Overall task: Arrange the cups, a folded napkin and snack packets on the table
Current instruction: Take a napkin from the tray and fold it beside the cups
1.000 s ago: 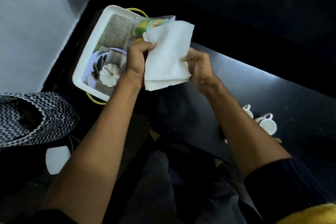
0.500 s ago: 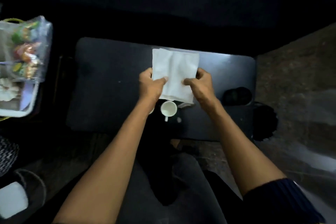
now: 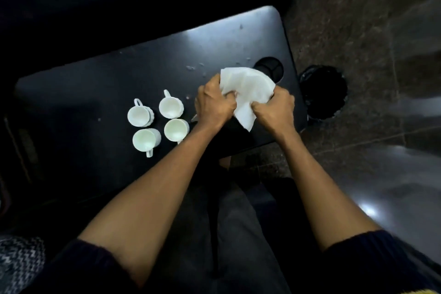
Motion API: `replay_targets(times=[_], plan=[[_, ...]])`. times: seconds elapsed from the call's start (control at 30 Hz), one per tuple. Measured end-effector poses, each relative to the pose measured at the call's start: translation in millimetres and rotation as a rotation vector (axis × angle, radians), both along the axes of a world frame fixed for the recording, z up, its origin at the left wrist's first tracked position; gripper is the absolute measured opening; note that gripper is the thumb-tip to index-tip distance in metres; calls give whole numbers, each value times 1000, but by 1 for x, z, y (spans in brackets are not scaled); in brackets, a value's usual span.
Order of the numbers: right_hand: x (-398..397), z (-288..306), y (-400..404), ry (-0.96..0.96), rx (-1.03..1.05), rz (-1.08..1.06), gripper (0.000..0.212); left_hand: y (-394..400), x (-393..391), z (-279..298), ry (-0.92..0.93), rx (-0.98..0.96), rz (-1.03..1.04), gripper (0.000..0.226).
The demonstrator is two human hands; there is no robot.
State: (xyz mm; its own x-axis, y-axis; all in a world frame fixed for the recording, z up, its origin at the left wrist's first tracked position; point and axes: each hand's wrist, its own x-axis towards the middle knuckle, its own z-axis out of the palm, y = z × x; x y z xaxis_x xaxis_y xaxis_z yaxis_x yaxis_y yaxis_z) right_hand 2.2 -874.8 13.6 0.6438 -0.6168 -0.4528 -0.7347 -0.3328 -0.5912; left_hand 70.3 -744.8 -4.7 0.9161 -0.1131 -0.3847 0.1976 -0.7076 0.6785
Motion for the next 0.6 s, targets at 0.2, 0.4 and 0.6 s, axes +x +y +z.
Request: replay_targets(times=[0.2, 0.4, 0.6], plan=[[12, -9, -41, -126, -80, -224, 43, -51, 21, -5, -75, -125, -96, 19], [32, -4, -67, -258, -171, -303, 32, -84, 46, -7, -230, -188, -199, 18], [44, -10, -70, -320, -208, -377, 34, -98, 48, -17, -335, -164, -228, 18]])
